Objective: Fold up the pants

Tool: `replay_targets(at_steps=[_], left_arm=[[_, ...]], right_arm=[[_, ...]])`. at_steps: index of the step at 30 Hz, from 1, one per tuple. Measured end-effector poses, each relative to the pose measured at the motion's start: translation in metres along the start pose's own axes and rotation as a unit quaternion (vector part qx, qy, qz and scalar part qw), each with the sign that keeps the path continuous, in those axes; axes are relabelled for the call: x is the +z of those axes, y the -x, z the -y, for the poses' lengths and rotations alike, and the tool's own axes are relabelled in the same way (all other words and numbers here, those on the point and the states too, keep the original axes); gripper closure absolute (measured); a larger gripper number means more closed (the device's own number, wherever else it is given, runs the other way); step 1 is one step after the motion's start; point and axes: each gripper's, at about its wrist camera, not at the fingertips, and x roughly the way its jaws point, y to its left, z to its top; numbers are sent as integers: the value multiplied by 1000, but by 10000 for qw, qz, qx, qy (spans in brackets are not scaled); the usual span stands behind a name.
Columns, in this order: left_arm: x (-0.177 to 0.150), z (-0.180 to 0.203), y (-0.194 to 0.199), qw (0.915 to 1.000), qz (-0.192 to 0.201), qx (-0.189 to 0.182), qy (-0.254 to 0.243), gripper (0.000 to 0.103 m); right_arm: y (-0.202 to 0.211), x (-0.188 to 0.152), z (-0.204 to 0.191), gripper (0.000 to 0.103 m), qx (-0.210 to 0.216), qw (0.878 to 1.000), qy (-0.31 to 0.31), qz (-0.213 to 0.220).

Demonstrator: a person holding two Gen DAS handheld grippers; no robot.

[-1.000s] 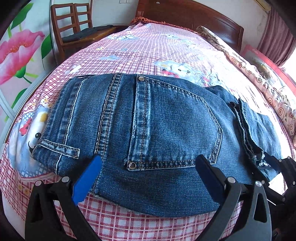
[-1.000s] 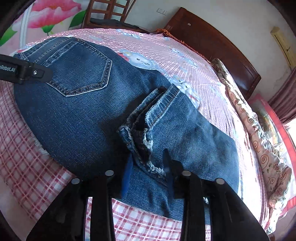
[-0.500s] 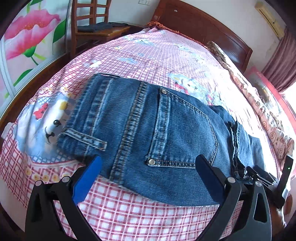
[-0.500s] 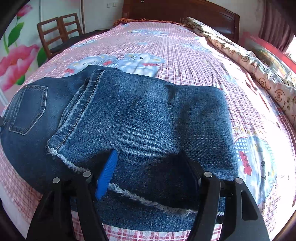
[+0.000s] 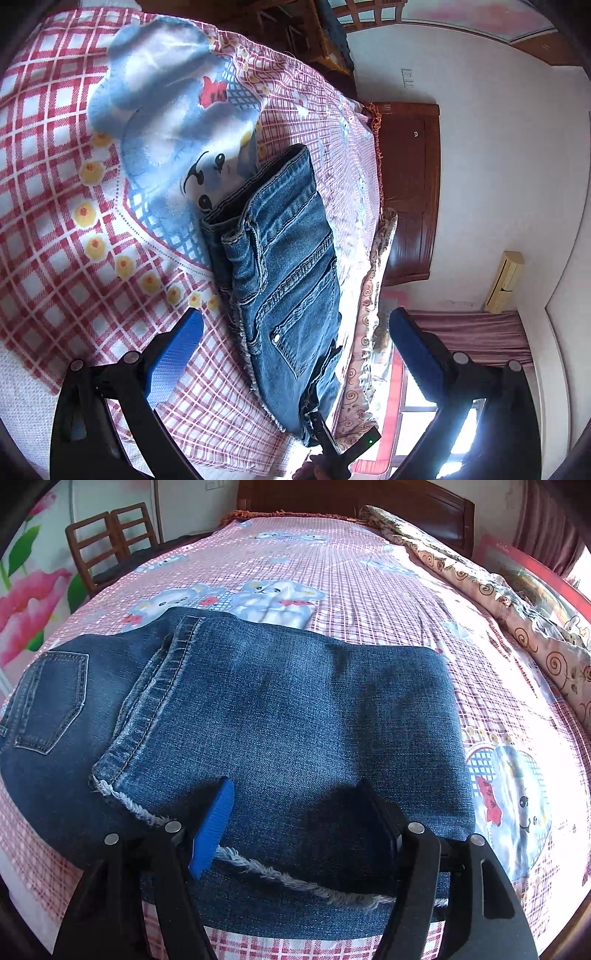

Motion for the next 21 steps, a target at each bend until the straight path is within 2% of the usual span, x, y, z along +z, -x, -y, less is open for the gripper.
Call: replay_targets(at_steps=[3, 8, 11, 17, 18, 19, 21], left_arm=[[3, 4, -12, 9998, 69, -168, 40, 3], [7, 12, -28, 9987, 124, 495, 95, 3], [8, 16, -32, 9978, 259, 579, 168, 2], [9, 17, -34, 9980, 484, 285, 285, 3], [8, 17, -33, 9978, 520, 291, 280, 12], [8, 16, -34, 9976, 526, 391, 243, 41], [9, 3, -38, 9943, 446, 899, 370, 85]], right_arm=[[0, 0, -1, 32, -48, 10000, 6, 7], [1, 0, 0, 32, -67, 9999, -82, -11], [1, -1, 1, 32, -48, 9999, -106, 2], [0, -1, 3, 32, 16, 9999, -126, 13], [1, -2, 3, 32, 22, 9999, -130, 30], [1, -3, 3, 32, 25, 9999, -129, 43], [1, -3, 3, 32, 36, 9999, -142, 50]])
